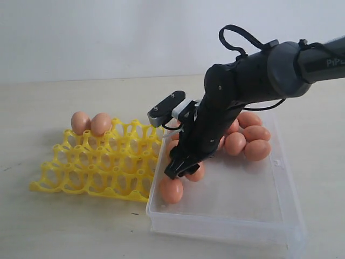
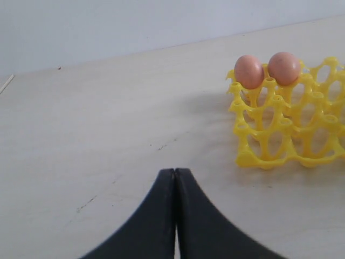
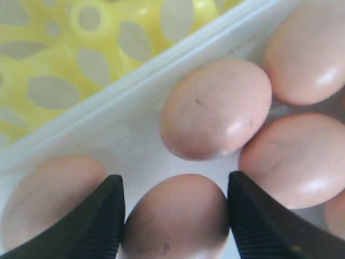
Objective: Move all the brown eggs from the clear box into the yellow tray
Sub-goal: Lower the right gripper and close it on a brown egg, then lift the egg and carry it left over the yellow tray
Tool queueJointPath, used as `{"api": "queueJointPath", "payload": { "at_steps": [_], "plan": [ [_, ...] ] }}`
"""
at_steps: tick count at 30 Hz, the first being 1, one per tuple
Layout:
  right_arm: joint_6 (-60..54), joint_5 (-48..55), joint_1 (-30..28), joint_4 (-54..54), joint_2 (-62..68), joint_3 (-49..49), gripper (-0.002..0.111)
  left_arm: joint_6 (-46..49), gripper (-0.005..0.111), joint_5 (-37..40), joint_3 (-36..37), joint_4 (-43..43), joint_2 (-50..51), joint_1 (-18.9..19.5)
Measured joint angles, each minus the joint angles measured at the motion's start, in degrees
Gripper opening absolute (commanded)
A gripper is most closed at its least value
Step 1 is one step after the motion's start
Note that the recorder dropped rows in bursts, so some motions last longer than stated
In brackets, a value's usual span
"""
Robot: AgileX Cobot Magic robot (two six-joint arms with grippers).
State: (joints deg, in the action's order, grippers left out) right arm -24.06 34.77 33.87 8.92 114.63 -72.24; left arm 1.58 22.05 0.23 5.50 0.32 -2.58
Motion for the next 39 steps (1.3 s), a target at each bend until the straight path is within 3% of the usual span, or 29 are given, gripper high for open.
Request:
{"api": "queueJointPath", "payload": {
  "at_steps": [17, 24, 29, 39],
  "plan": [
    [1.1, -24.9, 1.2, 9.2, -25.1, 17.4, 0.000, 0.0, 0.000, 0.0, 0.0, 0.0, 0.0, 0.0],
    [1.1, -41.0, 6.9, 12.8, -35.1, 23.6, 0.000, 0.0, 0.000, 0.0, 0.0, 0.0, 0.0, 0.0],
    [1.1, -47.0, 10.8, 13.0, -38.9, 28.1, 0.000, 0.0, 0.000, 0.0, 0.0, 0.0, 0.0, 0.0],
    [6.3, -61.8, 11.4, 13.4, -44.2, 38.3, 0.000, 0.0, 0.000, 0.0, 0.0, 0.0, 0.0, 0.0]
  ]
}}
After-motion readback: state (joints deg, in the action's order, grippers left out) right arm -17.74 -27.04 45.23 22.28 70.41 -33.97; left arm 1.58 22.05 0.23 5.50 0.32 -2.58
